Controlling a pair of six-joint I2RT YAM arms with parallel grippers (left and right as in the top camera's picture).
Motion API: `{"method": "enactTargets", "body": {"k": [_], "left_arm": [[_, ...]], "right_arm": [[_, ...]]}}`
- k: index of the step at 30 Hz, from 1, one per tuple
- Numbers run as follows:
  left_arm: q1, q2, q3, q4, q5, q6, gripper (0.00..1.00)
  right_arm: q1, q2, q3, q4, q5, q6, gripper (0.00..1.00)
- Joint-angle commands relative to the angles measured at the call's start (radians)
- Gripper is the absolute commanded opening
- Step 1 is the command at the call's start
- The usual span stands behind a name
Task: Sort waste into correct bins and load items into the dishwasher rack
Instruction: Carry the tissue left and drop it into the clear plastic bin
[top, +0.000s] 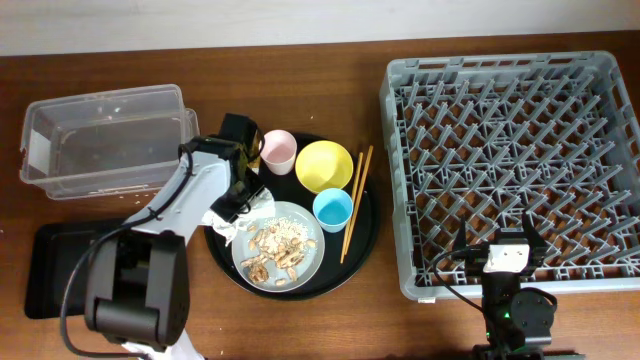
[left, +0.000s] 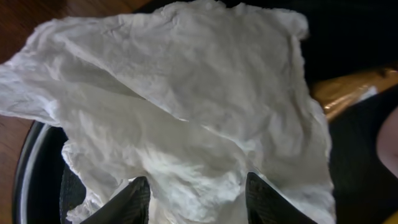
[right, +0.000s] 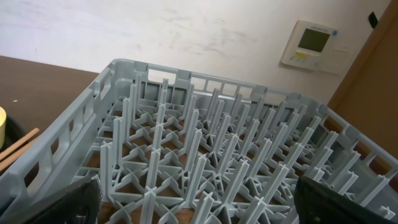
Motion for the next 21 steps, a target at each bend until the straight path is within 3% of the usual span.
{"method": "enactTargets", "body": {"k": [1,4,5,6,8,11,14,17,21], "left_arm": [[0.0,0.026,0.004,-0.009,0.018,-0.017,0.45],[0.0,0.026,0.004,-0.009,0.011,-0.017,0.44],[0.0,0.026,0.004,-0.009,0.011,-0.017,0.38],[0.0,0.026,0.004,-0.011,0.011,-0.016,0.15],[0.0,0.025,0.006,-0.017,0.011,-0.016,0.01],[0.005,0.007,0.04,-0.075,0.006,-0.013,0.01],[0.01,-0.077,0.089,-0.12,-0.009,0.072,0.01],[0.009,-0.25,0.094,-0.143,-0.019,0.078,0.01],[0.009,-0.385,0.094,-0.126,-0.15,0.077,0.01]], "right_arm": [[0.003,-0.007,-0.007,-0.004,0.016,0.001,0.99],[0.003,-0.007,-0.007,-0.004,0.016,0.001,0.99],[0.003,-0.007,-0.007,-0.004,0.016,0.001,0.99],[0.003,-0.007,-0.007,-0.004,0.016,0.001,0.99],[0.003,-0.007,-0.007,-0.004,0.016,0.001,0.99],[0.003,-0.007,-0.007,-0.004,0.016,0.001,0.99],[0.003,-0.007,-0.007,-0.004,0.016,0.001,0.99],[0.003,-0.007,-0.007,-0.004,0.016,0.001,0.99],[0.003,-0.007,-0.007,-0.004,0.016,0.001,0.99]]}}
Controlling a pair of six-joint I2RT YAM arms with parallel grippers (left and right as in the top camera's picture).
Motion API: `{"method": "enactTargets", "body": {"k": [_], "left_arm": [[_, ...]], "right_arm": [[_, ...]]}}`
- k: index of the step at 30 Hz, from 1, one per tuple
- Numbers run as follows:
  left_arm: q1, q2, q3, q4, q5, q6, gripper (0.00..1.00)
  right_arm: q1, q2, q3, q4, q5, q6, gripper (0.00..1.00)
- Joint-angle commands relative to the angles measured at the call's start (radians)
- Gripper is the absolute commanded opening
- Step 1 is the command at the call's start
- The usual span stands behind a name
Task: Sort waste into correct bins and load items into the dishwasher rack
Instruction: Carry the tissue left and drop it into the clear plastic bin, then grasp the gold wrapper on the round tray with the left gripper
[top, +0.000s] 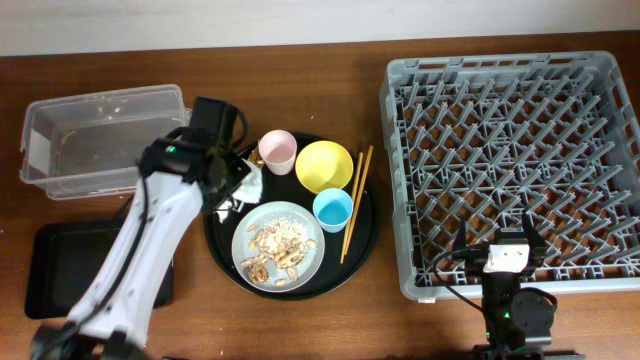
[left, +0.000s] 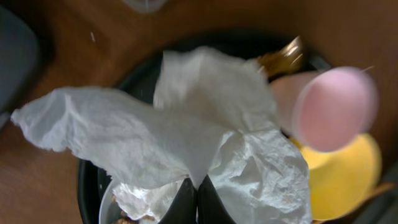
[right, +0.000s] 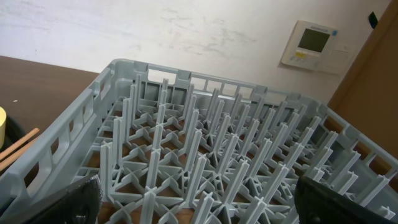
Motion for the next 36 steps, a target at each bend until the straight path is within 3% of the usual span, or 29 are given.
{"method": "enactTargets", "body": {"k": [1,4,7,11,12,14,15,19,21,24,27,29,32,34,36], "left_arm": [[0.006,-0.103,0.021,0.015,-0.15,0.019,0.01],[0.006,-0.14,0.021,0.086,-0.301,0.019,0.01],[0.006,-0.15,0.021,0.204,-0.549,0.019,0.01],[0.045,-0.111,0.021,0.331,-0.655,0.054,0.01],[0.069,-0.09,0.021,0.389,-0.636,0.154,0.01],[0.15,-0.025,0.021,0.603,-0.375,0.557,0.08],[0.174,-0.01,0.021,0.637,-0.291,0.629,0.1],[0.3,0.052,0.021,0.633,-0.258,0.627,0.09],[0.349,0.105,0.021,0.611,-0.256,0.546,0.24],[0.365,0.13,0.021,0.589,-0.227,0.523,0.26],[0.364,0.086,0.021,0.57,-0.031,0.524,0.33],[0.364,0.016,0.021,0.485,0.206,0.525,0.32],[0.336,-0.047,0.021,0.335,0.412,0.64,0.32],[0.271,-0.04,0.012,0.254,0.417,0.771,0.32],[0.214,-0.021,-0.018,0.225,0.388,0.805,0.38]], "right_arm": [[0.003,-0.006,-0.007,-0.004,0.016,0.0,0.99],[0.003,-0.007,-0.007,-0.004,0.016,0.0,0.98],[0.003,-0.007,-0.007,-0.004,0.016,0.0,0.99],[0.003,-0.006,-0.007,-0.004,0.016,0.0,0.99],[0.003,-0.007,-0.007,-0.004,0.016,0.0,0.99],[0.003,-0.007,-0.007,-0.004,0.016,0.0,0.99],[0.003,-0.007,-0.007,-0.004,0.016,0.0,0.99],[0.003,-0.007,-0.007,-0.004,0.016,0.0,0.99],[0.003,-0.007,-0.007,-0.004,0.016,0.0,0.99],[0.003,-0.007,-0.007,-0.004,0.016,0.0,0.99],[0.003,-0.007,-0.007,-0.004,0.016,0.0,0.99],[0.003,-0.007,-0.007,-0.004,0.016,0.0,0.99],[0.003,-0.007,-0.007,-0.004,0.016,0.0,0.99],[0.003,-0.007,-0.007,-0.004,0.016,0.0,0.98],[0.003,-0.006,-0.007,-0.004,0.016,0.0,0.99]]}}
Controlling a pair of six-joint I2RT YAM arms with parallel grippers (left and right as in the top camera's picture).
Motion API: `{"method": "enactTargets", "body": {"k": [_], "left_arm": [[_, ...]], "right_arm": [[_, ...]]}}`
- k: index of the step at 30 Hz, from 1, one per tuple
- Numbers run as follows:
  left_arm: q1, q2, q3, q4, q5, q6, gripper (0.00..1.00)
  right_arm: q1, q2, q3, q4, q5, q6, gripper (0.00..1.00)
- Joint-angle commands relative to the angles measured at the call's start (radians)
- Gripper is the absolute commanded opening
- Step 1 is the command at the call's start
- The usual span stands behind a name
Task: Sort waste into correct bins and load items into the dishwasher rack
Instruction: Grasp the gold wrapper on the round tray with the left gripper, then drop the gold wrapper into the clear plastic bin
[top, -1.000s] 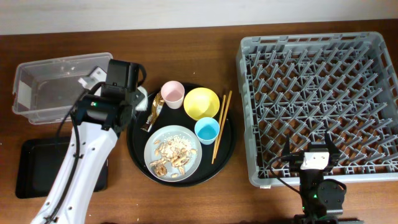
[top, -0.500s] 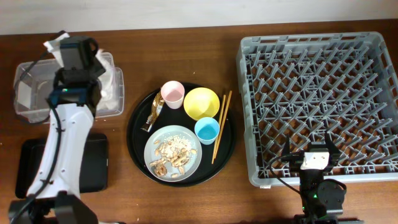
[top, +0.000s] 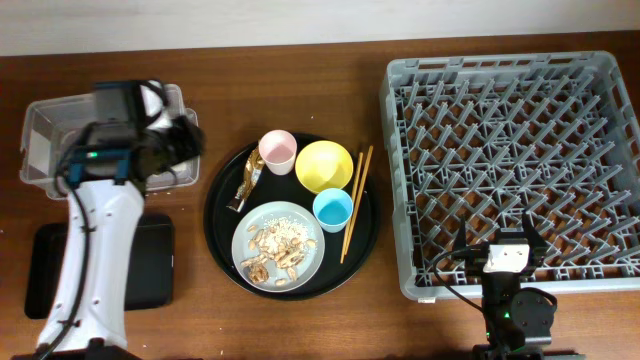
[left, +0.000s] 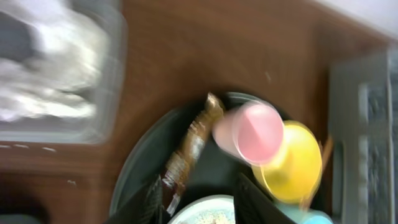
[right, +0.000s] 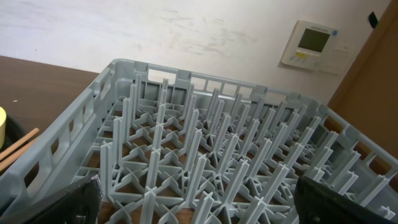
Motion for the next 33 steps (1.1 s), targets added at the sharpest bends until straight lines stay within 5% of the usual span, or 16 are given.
{"method": "enactTargets", "body": {"k": [1,17,20,27,33], "left_arm": [[-0.098,0.037,-0.067,-0.02,-0.006,0.116,0.39],[-0.173,0.452,-0.107,0.072,-0.116,0.146,0.39],[-0.172,0.463,-0.103,0.076,-0.116,0.145,0.02],[-0.172,0.338,0.06,-0.098,-0.113,0.126,0.0],[0.003,0.093,0.072,0.031,-0.161,-0.247,0.0]], "right_arm": [[0.003,-0.007,-0.007,-0.004,0.016,0.0,0.99],[0.003,-0.007,-0.007,-0.004,0.016,0.0,0.99],[0.003,-0.007,-0.007,-0.004,0.016,0.0,0.99],[0.003,-0.007,-0.007,-0.004,0.016,0.0,0.99],[0.003,-0.007,-0.007,-0.004,0.016,0.0,0.99]]}}
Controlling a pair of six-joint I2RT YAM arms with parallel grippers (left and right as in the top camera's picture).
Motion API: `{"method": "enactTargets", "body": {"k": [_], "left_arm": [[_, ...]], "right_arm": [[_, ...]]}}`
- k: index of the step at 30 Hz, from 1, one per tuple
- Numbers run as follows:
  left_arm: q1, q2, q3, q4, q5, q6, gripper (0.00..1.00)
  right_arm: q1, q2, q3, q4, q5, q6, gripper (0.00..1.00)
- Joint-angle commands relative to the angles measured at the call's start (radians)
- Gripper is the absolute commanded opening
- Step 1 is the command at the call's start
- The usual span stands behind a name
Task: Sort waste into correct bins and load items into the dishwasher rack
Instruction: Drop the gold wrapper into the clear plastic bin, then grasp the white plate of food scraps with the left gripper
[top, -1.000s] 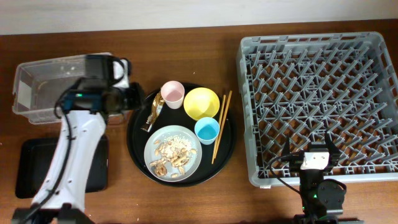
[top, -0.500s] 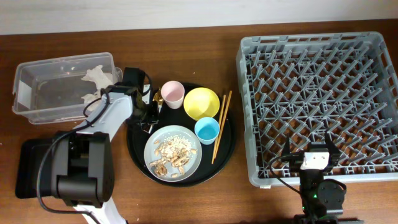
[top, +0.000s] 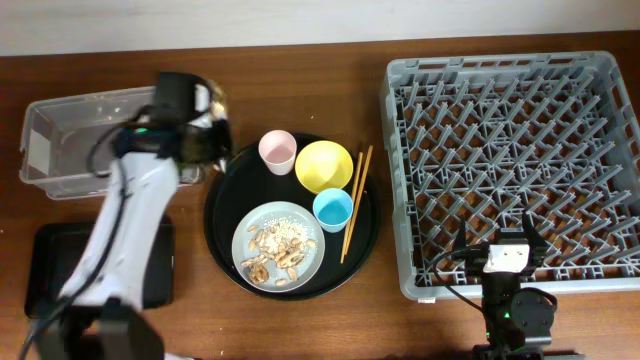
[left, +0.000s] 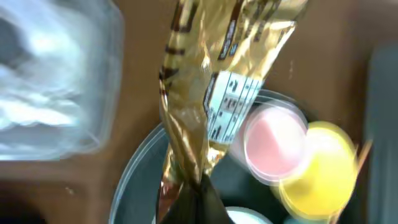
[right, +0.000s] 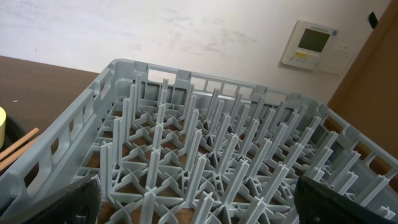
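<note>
My left gripper (left: 196, 200) is shut on a gold snack wrapper (left: 217, 81), which hangs lifted above the left rim of the round black tray (top: 222, 235), beside the clear bin (top: 90, 150). On the tray stand a pink cup (top: 277, 150), a yellow bowl (top: 324, 165), a blue cup (top: 333, 210), chopsticks (top: 357, 200) and a plate of food scraps (top: 278, 245). The grey dishwasher rack (top: 515, 170) holds nothing. My right gripper (top: 505, 257) rests open at the rack's front edge, its fingers (right: 84, 202) wide apart.
A flat black bin (top: 60, 270) lies at the front left, partly under my left arm. A blurred white mass shows inside the clear bin (left: 43, 81) in the left wrist view. The rack fills the right half of the table.
My left gripper was open over the clear bin and the gold wrapper lay on the tray's left side. Now it is shut on the wrapper, held off the tray near the bin's right end.
My left gripper stood open around a white napkin on the tray, then held it lifted above the tray. Later the napkin lay in the clear bin and the gripper was open. Now it holds the gold wrapper. The right arm stayed still.
</note>
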Motion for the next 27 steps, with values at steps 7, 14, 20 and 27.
{"method": "enactTargets", "body": {"k": [7,14,20,27], "left_arm": [[0.357,0.078,0.013,0.228,-0.025,-0.336,0.17],[0.446,0.099,0.013,0.191,0.228,-0.314,0.94],[0.367,0.098,0.013,0.038,0.684,0.162,0.76],[0.173,-0.053,0.013,-0.199,0.449,0.25,0.75]], "right_arm": [[0.003,-0.007,-0.007,-0.004,0.016,0.001,0.99],[0.003,-0.007,-0.007,-0.004,0.016,0.001,0.99],[0.003,-0.007,-0.007,-0.004,0.016,0.001,0.99],[0.003,-0.007,-0.007,-0.004,0.016,0.001,0.99]]}}
